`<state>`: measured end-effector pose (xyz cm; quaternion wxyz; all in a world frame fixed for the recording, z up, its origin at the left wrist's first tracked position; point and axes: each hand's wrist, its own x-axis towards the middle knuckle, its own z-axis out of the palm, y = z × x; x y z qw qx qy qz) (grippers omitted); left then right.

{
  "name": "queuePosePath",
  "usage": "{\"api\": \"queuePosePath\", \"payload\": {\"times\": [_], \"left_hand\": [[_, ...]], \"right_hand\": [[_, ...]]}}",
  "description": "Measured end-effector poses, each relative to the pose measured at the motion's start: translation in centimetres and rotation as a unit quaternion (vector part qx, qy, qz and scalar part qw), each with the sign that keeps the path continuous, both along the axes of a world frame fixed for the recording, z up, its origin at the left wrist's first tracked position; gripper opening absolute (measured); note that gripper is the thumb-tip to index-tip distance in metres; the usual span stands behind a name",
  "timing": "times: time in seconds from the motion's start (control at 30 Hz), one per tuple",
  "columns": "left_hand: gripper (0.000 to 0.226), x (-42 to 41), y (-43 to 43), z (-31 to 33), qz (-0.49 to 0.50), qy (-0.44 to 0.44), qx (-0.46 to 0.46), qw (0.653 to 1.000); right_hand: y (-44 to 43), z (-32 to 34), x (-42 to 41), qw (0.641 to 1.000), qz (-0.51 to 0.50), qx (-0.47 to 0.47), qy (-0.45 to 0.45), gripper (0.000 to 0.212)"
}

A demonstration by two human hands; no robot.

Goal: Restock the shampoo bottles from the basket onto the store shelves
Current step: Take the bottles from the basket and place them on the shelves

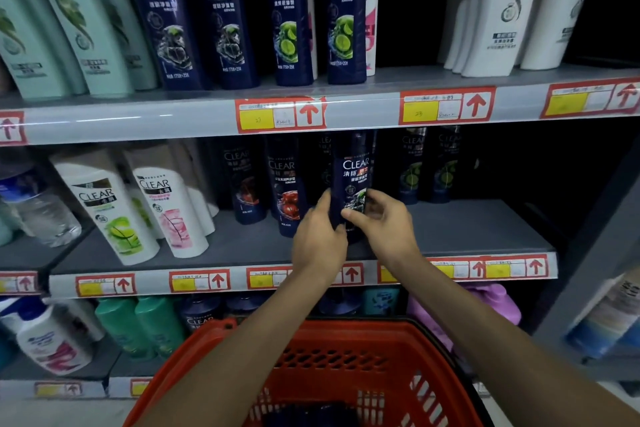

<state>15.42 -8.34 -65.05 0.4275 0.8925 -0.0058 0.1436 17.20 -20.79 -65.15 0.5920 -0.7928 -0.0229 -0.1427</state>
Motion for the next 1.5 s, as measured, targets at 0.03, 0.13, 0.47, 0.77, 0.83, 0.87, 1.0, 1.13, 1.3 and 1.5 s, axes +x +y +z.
{"api": "queuePosePath", "payload": {"times": [0.03,0.13,0.47,0.77,0.83,0.87,1.0,1.13,1.3,1.5], "left_hand": [[0.073,0.4,0.0,-0.3,-0.001,0.017,-0.026,1.0],[0.081,1.1,-0.1,-1.3,-0.015,0.046,-0.103,0.993],[0.091,3.6,-0.1,-3.2,-0.002,0.057,-0.159,0.986],[0.094,3.6,0.9,-2.4,-0.02,0.098,-0.139,0.985],[0.093,3.4,1.5,-2.0,-0.038,0.116,-0.128,0.984],[0.093,3.0,1.9,-1.5,-0.047,0.126,-0.123,0.983],[0.086,0.6,3.0,0.8,-0.079,0.138,-0.074,0.985],[0.075,-3.2,3.9,3.2,-0.096,0.102,0.025,0.99],[0.085,-8.5,5.5,5.1,-0.115,0.082,0.156,0.978],[0.085,-13.9,8.2,3.3,-0.15,0.094,0.272,0.946]], "right_hand": [[0.0,0.0,0.7,1.0,-0.004,0.0,-0.001,0.064],[0.3,-0.3,2.8,1.0,-0.012,-0.01,-0.012,0.065],[2.0,-2.6,6.2,0.997,-0.023,-0.061,-0.031,0.031],[1.7,-2.0,4.7,0.996,-0.012,-0.059,0.06,0.06],[1.4,-1.2,3.7,0.995,-0.008,-0.059,0.083,0.069],[1.2,-0.8,3.2,0.994,-0.005,-0.065,0.088,0.07],[0.1,1.8,-0.1,0.989,0.017,-0.119,0.086,0.072],[-1.5,4.4,-4.3,0.977,0.038,-0.192,0.087,0.081],[-2.7,6.4,-9.7,0.942,0.068,-0.311,0.105,0.093],[-2.4,3.8,-15.7,0.915,0.135,-0.361,0.119,0.107]]}}
